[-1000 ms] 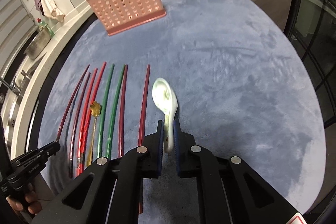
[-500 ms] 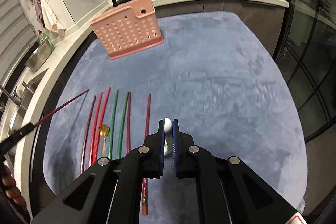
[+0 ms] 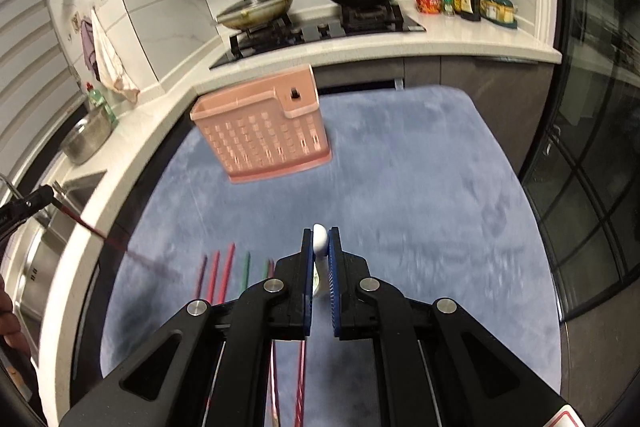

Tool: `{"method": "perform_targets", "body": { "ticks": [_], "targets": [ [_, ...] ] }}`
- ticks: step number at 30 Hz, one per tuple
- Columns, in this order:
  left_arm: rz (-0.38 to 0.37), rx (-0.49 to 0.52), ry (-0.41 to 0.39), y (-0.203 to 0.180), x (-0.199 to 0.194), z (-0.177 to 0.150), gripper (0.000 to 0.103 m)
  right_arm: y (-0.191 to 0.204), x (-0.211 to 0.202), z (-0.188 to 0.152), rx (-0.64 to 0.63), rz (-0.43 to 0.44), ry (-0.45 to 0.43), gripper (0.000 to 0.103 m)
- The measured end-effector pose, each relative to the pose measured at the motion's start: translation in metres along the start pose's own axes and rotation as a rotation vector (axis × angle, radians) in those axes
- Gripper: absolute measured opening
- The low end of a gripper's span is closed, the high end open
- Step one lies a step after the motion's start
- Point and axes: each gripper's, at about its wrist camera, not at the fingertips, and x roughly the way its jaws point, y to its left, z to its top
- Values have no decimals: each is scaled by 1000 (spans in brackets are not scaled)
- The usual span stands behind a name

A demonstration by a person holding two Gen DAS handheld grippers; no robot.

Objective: Organize utensils
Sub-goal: 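Lift the chopstick with the left tool while the right tool carries the white spoon to the pink holder, then lower the chopstick into the pink holder and open the left tool while the right tool releases the spoon there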

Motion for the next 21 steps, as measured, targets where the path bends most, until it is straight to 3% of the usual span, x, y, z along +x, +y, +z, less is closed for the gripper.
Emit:
{"method": "perform_targets", "body": {
  "ticks": [12,21],
  "targets": [
    [-78,19,-238,-37,-12,124,7,16,38,121,-10,46,-97,7],
    [-100,10,-267,-63,41,180,7,24,102,182,-35,7,-101,7]
  ]
}}
